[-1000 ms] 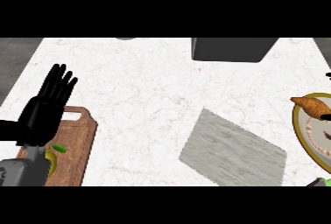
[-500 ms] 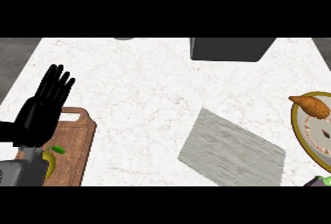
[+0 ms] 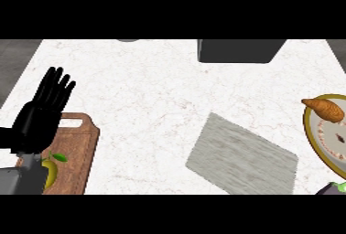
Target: Pick the croissant from the placemat and place it in the bowl
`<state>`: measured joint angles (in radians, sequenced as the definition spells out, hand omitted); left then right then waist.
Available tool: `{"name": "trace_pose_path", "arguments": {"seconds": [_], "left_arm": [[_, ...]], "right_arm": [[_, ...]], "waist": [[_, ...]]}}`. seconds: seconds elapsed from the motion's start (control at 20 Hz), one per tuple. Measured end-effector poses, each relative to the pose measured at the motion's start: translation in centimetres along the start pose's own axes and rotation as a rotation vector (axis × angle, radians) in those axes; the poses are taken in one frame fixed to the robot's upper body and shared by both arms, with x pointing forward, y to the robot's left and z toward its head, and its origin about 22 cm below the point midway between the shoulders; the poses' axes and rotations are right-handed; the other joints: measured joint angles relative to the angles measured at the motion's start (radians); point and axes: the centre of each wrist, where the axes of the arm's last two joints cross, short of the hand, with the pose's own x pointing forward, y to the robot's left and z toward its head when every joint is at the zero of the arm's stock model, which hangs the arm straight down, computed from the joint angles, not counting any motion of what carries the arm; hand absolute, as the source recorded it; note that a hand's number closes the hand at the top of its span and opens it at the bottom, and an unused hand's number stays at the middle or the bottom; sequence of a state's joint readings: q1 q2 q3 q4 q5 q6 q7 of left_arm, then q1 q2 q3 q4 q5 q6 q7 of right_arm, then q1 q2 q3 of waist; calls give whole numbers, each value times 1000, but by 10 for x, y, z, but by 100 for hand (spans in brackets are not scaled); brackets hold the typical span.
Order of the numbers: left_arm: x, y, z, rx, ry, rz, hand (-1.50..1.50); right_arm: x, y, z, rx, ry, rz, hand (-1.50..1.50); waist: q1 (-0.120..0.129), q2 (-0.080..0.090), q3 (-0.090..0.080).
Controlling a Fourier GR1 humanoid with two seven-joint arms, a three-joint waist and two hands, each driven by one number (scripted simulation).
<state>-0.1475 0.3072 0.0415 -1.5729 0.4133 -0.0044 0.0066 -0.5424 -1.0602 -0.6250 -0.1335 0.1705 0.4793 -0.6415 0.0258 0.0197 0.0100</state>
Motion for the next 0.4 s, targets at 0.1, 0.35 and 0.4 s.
{"name": "trace_pose_path", "arguments": {"seconds": [0.1,0.35,0.4], "left_arm": [[2,0,-1,0,-2,2,0],[-2,3,2,9,3,2,0],[-3,4,3,12,4,1,0]], "right_arm": [[-1,-11,10,-10,14,11,-150],[3,-35,27,-14,55,36,-150],[3,-38,31,-12,63,43,-150]], "waist": [[-4,-1,1],[-11,0,4],[-14,-2,4]]}}
